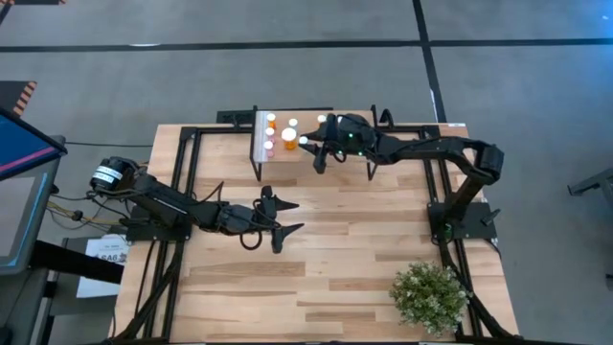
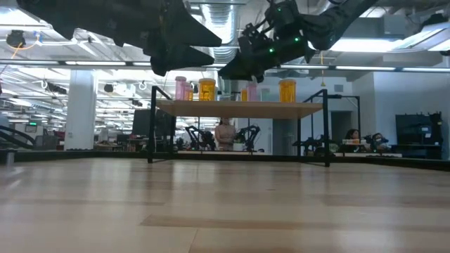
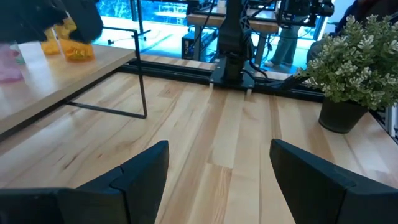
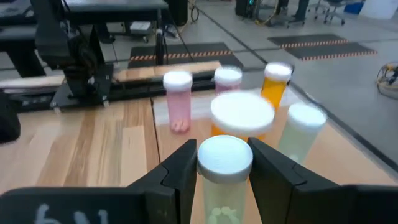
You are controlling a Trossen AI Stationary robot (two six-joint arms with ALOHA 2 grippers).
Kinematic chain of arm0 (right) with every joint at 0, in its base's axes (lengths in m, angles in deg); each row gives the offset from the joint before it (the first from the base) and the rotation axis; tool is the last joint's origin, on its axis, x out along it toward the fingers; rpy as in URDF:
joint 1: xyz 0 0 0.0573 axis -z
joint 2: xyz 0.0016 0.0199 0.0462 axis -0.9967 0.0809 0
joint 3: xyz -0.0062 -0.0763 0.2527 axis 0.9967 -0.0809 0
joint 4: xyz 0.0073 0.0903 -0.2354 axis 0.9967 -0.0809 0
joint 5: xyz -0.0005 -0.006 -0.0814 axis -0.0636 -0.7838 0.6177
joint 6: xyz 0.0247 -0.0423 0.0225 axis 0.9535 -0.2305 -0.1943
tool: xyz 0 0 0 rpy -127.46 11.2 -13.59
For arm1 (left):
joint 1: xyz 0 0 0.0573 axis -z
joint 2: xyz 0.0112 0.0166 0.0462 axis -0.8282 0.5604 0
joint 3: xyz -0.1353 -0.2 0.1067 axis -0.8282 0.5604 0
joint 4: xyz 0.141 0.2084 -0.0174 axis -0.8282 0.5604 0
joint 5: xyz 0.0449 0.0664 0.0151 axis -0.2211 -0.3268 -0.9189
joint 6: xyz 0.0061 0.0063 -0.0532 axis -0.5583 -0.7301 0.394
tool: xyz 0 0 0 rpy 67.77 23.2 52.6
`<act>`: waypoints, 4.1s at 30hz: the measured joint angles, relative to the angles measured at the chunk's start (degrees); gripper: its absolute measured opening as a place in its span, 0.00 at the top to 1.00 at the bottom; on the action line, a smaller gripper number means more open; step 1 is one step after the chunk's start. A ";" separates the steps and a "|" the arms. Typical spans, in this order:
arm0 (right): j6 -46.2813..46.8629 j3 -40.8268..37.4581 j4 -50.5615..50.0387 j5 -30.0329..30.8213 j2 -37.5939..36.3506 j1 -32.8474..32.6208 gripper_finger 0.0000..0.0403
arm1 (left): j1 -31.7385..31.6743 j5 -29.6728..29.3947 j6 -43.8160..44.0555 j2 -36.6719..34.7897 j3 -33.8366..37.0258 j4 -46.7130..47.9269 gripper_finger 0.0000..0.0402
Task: Pick and place medicine bottles onto shelf by color
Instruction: Put the blue pill bottle on the shelf, then return to Home Position
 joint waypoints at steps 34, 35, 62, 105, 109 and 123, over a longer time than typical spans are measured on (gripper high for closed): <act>-1.56 0.02 -4.63 0.13 -0.22 0.11 0.61 | -0.01 0.12 0.20 0.00 0.01 -0.04 0.33; -1.58 0.02 -4.63 0.13 -0.22 0.11 0.61 | 0.00 0.10 0.20 0.00 0.02 -0.04 0.33; -0.62 -0.04 -7.08 0.41 -5.19 0.24 0.46 | -0.02 0.05 0.20 0.02 0.02 -0.38 0.33; 0.58 -39.54 -14.57 -3.18 -71.11 -10.84 0.67 | -0.02 9.04 -6.24 -66.46 13.63 35.36 0.72; 1.10 -45.80 -12.28 -2.67 -77.24 -10.84 0.67 | -0.02 9.06 -5.03 -73.86 19.39 35.40 0.74; 4.55 -61.27 -9.19 -2.73 -90.83 -10.84 0.70 | -0.02 9.30 -2.57 -82.99 33.55 33.84 0.87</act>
